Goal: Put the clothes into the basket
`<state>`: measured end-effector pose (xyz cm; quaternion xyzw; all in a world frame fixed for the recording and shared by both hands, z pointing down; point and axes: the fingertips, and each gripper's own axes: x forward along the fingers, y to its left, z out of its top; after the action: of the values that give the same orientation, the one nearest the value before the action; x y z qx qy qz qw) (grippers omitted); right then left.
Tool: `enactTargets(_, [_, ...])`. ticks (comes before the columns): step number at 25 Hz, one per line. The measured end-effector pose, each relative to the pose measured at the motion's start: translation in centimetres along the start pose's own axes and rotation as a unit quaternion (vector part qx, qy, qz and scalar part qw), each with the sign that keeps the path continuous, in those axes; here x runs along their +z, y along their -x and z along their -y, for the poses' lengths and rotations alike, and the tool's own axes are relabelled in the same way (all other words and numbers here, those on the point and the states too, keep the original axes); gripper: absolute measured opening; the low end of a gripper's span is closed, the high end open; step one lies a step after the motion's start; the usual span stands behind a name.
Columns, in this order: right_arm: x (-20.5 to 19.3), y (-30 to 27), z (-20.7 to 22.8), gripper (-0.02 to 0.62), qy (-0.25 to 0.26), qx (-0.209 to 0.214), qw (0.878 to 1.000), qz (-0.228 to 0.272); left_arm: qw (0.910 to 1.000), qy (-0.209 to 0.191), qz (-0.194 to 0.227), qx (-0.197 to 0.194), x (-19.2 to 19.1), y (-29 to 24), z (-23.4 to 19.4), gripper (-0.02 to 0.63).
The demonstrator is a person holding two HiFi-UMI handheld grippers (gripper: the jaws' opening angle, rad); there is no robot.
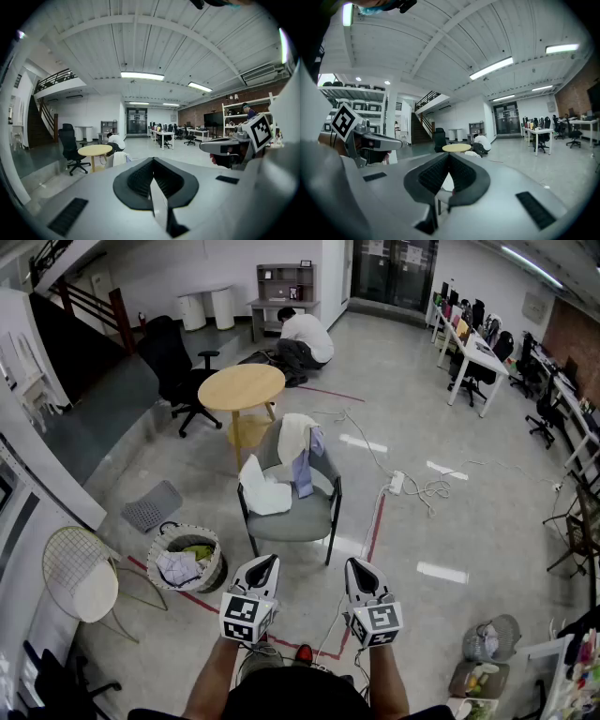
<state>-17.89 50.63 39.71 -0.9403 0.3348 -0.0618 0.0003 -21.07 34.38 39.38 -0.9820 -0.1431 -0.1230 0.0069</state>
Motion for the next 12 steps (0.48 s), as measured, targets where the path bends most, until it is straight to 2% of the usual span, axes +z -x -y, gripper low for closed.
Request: enactTargets(12, [0.2, -0.7, 1.5, 0.028, -0.005, -0.004, 1.0, 0.002, 1.0, 0.0, -0.003, 0.003, 0.2, -1.3, 0.0, 0.006])
